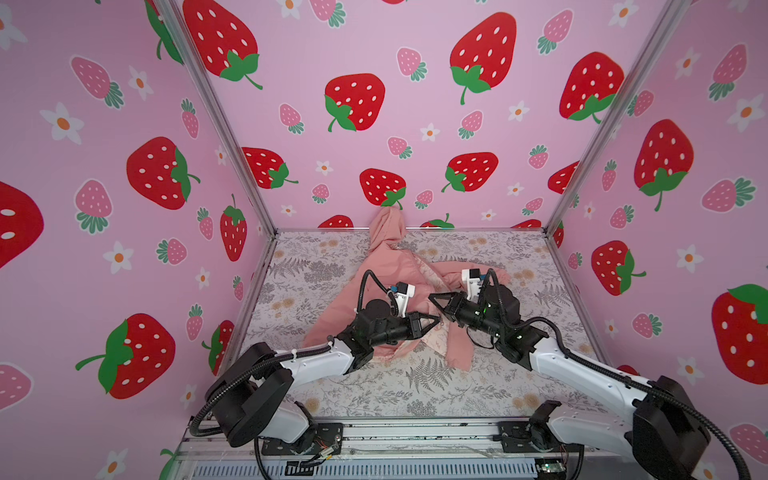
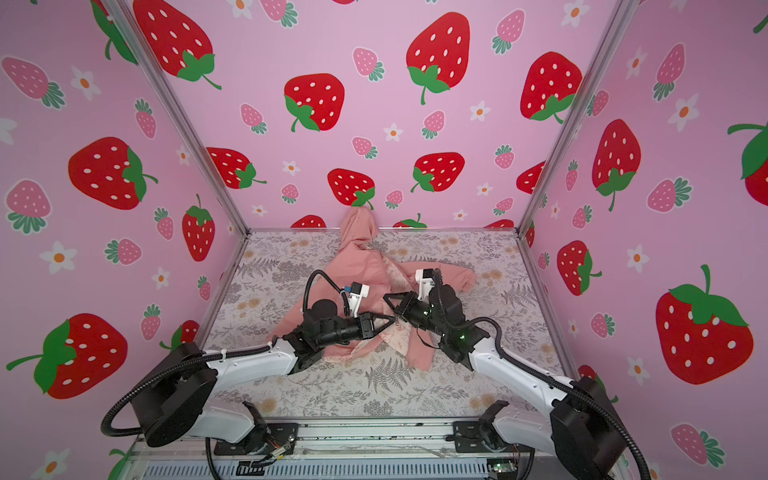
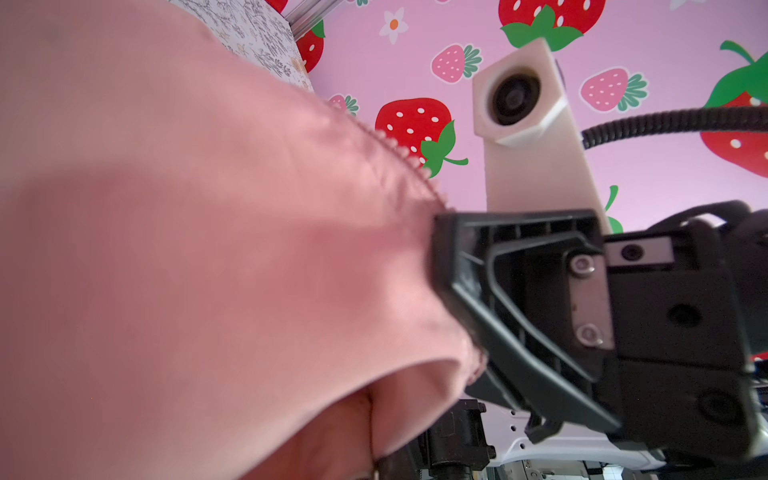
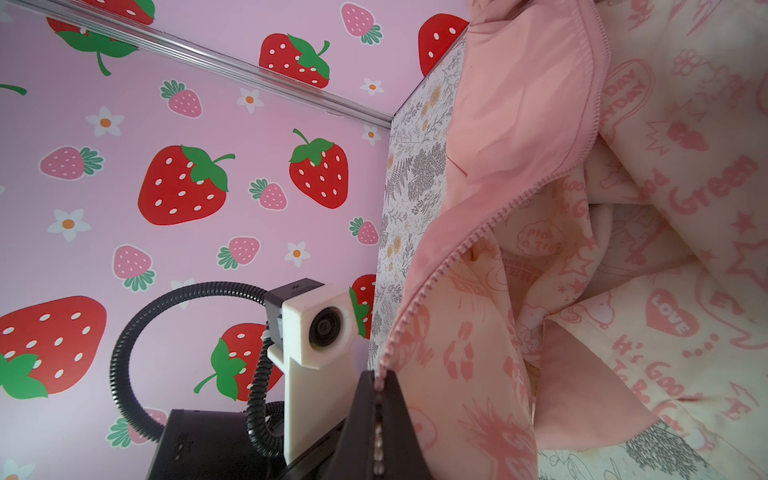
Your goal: Zip up the jacket
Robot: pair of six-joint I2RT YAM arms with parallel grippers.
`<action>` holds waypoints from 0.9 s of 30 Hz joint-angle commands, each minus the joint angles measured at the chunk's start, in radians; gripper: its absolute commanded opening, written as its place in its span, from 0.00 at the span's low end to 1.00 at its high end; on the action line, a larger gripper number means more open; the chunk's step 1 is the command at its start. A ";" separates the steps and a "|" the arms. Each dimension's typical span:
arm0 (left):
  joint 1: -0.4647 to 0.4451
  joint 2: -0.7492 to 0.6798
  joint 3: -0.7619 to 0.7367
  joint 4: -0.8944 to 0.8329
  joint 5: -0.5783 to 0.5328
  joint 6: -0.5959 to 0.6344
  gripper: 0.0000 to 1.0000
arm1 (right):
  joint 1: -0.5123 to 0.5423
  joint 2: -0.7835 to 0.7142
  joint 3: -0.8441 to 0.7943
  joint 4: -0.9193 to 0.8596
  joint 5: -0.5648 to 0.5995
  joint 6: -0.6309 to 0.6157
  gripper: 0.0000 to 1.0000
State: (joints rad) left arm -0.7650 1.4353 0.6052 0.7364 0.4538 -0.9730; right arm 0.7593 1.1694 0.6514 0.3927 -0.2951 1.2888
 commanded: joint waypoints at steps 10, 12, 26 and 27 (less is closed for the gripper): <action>0.053 -0.032 -0.006 0.043 0.129 0.036 0.00 | -0.024 -0.152 -0.015 -0.250 0.131 -0.153 0.34; 0.068 -0.045 -0.005 0.025 0.166 0.053 0.00 | -0.026 -0.196 -0.025 -0.314 0.162 -0.175 0.53; 0.153 -0.097 -0.155 0.067 0.183 -0.026 0.00 | 0.086 -0.571 -0.467 -0.469 0.189 0.050 0.66; 0.158 -0.096 -0.172 0.087 0.178 -0.041 0.00 | 0.127 -0.580 -0.501 -0.430 0.216 0.093 0.66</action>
State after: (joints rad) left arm -0.6239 1.3556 0.4690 0.7502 0.6399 -0.9695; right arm 0.8124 0.6243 0.2272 -0.0841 -0.1112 1.2335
